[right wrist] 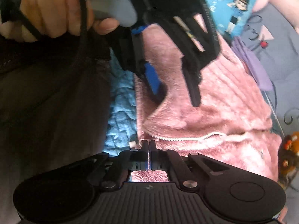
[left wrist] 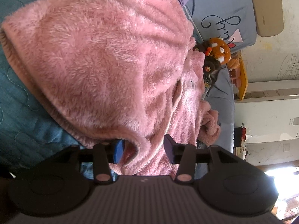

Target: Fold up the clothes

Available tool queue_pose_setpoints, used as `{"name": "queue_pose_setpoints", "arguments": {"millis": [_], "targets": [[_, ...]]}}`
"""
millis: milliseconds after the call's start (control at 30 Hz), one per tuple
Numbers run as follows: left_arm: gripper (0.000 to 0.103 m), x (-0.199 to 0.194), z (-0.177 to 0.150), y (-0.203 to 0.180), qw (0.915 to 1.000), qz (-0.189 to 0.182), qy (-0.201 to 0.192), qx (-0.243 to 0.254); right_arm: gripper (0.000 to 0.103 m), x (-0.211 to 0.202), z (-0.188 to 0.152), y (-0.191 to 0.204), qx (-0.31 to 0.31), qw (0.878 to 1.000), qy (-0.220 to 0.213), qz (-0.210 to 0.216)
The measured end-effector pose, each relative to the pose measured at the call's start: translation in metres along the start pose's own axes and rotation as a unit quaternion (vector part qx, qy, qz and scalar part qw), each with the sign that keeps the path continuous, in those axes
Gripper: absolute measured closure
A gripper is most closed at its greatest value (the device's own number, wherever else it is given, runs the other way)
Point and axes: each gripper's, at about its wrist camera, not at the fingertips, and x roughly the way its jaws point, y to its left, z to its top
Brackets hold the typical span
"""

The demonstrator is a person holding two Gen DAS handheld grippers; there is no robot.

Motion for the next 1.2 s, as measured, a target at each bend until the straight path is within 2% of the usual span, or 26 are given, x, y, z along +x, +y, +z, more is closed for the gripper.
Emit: {"name": "queue_pose_setpoints", "arguments": {"millis": [133, 233, 367, 700, 833, 1000, 1200], "targets": [[0.053, 0.0, 0.0, -0.001, 1.0, 0.002, 0.0, 0.002, 0.103, -0.002, -0.004, -0.003, 0.019, 1.0, -0.001, -0.008], [0.053, 0.0, 0.0, -0.001, 1.0, 0.002, 0.001, 0.003, 0.102, -0.003, -0.004, 0.002, -0.001, 1.0, -0.001, 0.005], [0.053, 0.001, 0.0, -0.001, 1.0, 0.003, 0.002, 0.003, 0.088, 0.0, -0.002, 0.015, -0.057, 0.998, -0.008, -0.007], [0.053, 0.002, 0.0, -0.002, 1.0, 0.004, 0.004, 0.005, 0.081, 0.011, 0.002, 0.018, -0.07, 0.998, 0.004, 0.008], [0.053, 0.001, 0.0, -0.002, 1.0, 0.004, 0.005, 0.005, 0.084, 0.009, 0.004, 0.021, -0.059, 0.998, 0.008, -0.003], [0.053, 0.001, -0.001, -0.001, 1.0, 0.004, 0.006, 0.005, 0.095, 0.006, 0.006, 0.021, -0.051, 0.999, 0.01, -0.015], [0.053, 0.0, -0.001, -0.001, 1.0, 0.003, 0.006, 0.004, 0.101, 0.0, 0.001, 0.01, 0.007, 1.0, 0.008, -0.002]]}}
